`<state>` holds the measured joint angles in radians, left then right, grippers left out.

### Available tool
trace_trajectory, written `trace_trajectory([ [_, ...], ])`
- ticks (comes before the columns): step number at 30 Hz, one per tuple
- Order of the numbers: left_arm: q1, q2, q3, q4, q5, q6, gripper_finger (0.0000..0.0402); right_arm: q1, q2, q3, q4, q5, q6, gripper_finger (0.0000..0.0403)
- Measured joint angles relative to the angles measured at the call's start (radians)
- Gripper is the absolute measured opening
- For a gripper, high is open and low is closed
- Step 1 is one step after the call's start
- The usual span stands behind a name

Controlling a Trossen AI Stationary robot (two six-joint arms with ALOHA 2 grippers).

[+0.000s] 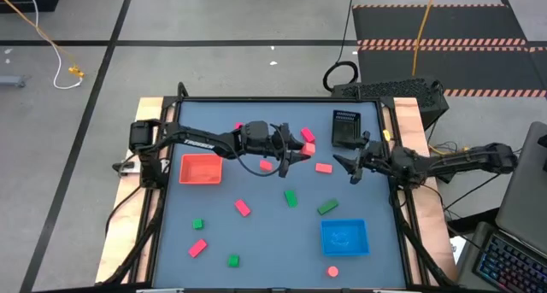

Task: Sort & place blocks by color
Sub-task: Put the orange block into the black bin

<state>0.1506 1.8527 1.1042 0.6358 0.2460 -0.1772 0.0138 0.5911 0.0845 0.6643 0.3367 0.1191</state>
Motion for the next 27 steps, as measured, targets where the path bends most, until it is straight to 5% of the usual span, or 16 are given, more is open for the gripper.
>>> trace_trajectory([
  [15,-0.028,0.013,-0.001,0.008,0.004,0.069,0.0143,-0.068,0.464,0.239,0.202,-0.167,0.028,0.0265],
  [27,-0.028,0.013,-0.001,-0.006,0.000,0.068,0.0143,-0.068,0.520,0.277,0.208,-0.183,0.029,0.0265],
])
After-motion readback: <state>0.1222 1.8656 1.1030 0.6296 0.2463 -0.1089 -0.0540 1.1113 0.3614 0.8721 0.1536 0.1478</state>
